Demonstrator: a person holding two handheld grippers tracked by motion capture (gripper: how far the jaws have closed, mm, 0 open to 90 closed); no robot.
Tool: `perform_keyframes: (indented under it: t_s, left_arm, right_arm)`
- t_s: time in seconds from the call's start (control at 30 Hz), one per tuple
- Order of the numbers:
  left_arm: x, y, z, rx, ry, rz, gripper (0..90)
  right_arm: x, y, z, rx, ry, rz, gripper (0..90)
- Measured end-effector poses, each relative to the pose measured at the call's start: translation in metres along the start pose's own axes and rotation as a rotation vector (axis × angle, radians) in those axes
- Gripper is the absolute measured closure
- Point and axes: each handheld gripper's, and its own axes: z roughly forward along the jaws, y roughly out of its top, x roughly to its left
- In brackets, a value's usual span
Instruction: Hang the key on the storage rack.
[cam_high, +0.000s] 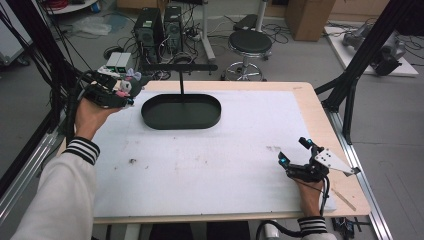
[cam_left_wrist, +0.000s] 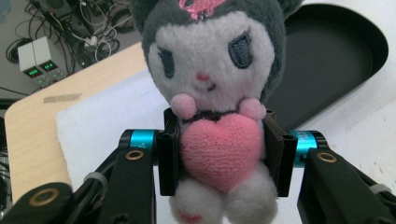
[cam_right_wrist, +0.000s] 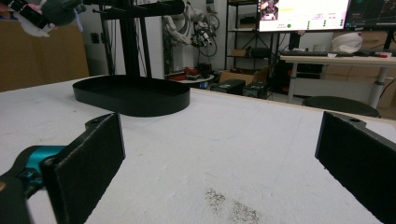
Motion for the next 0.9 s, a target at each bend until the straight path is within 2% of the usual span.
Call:
perform_keyframes:
  t_s: [0.4, 0.9]
  left_arm:
    - [-0.002, 0.021, 0.003, -0.02, 0.0, 0.001, 57.1]
    - [-0.007, 0.038, 0.015, -0.035, 0.004, 0.001, 57.0]
  right_arm:
    - [0.0, 0.0, 0.0, 0.002, 0.001, 0.004, 0.5]
    - [-0.001, 0.0, 0.0, -0.002, -0.003, 0.004, 0.5]
